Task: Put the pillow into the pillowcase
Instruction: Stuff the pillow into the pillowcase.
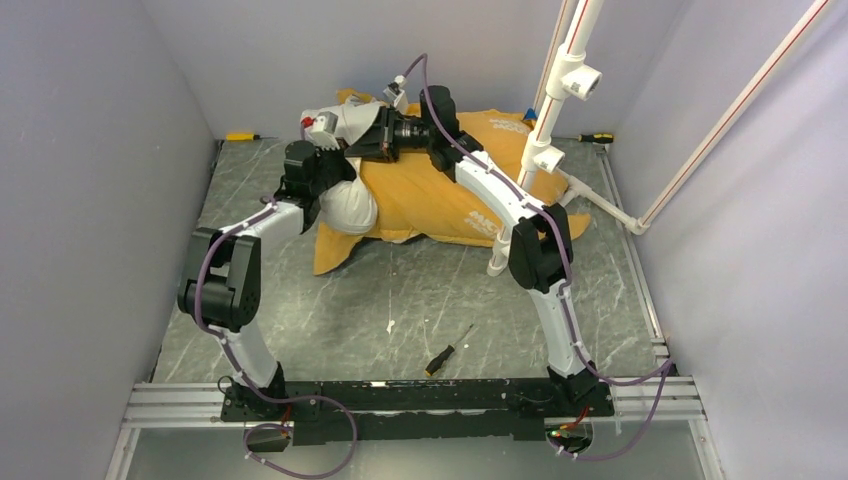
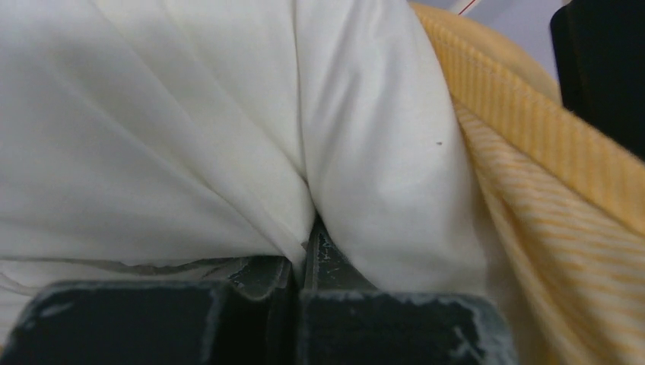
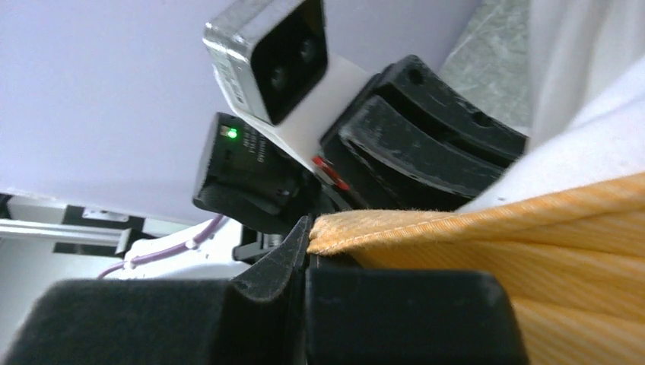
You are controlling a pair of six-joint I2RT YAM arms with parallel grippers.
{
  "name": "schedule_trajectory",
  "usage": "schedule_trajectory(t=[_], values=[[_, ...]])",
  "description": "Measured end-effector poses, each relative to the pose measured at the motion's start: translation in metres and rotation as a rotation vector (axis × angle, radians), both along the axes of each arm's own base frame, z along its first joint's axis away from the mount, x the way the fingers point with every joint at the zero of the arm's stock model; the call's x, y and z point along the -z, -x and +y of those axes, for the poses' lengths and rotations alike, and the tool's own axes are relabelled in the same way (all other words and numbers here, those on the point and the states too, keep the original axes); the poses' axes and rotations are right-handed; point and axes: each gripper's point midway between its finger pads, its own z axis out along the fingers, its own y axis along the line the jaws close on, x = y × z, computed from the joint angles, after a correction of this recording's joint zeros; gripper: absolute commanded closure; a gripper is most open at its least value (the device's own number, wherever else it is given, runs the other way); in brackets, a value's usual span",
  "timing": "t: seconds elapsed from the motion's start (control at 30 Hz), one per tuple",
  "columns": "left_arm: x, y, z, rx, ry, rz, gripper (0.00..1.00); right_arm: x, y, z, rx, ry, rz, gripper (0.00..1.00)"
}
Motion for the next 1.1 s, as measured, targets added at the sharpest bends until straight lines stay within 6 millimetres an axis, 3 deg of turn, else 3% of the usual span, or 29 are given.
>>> schedule_trajectory(t=[0.2, 0.43, 0.53, 0.67, 0.7, 0.73, 0.83, 1.1], values=[[0.008, -0.009, -0.015, -0.013, -0.056, -0.031, 1.0, -0.017, -0.003, -0.002, -0.045, -0.082, 0.019, 1.0], [0.016, -0.008, -0.031, 0.011, -0.187, -0.004, 0.99, -0.007, 0.0, -0.008, -0.08, -0.067, 0.015, 1.0], [0.015, 0.009, -0.025, 0.018, -0.219, 0.044, 0.82, 0.004, 0.009, -0.015, -0.061, -0.004, 0.017, 1.0], [0.003, 0.035, -0.011, 0.052, -0.199, 0.127, 0.45, 0.01, 0.023, -0.025, -0.004, 0.094, 0.0, 1.0], [0.0, 0.041, -0.004, 0.061, -0.19, 0.155, 0.39, 0.013, 0.023, -0.027, 0.01, 0.113, -0.001, 1.0], [-0.002, 0.045, 0.006, 0.057, -0.188, 0.192, 0.23, 0.016, 0.025, -0.028, 0.018, 0.132, 0.0, 1.0], [0.0, 0.057, 0.036, 0.036, -0.205, 0.319, 0.01, 0.034, 0.02, -0.028, 0.059, 0.194, -0.006, 1.0], [0.005, 0.119, 0.103, -0.058, -0.259, 0.585, 0.01, 0.09, 0.009, -0.018, 0.1, 0.316, 0.033, 1.0]])
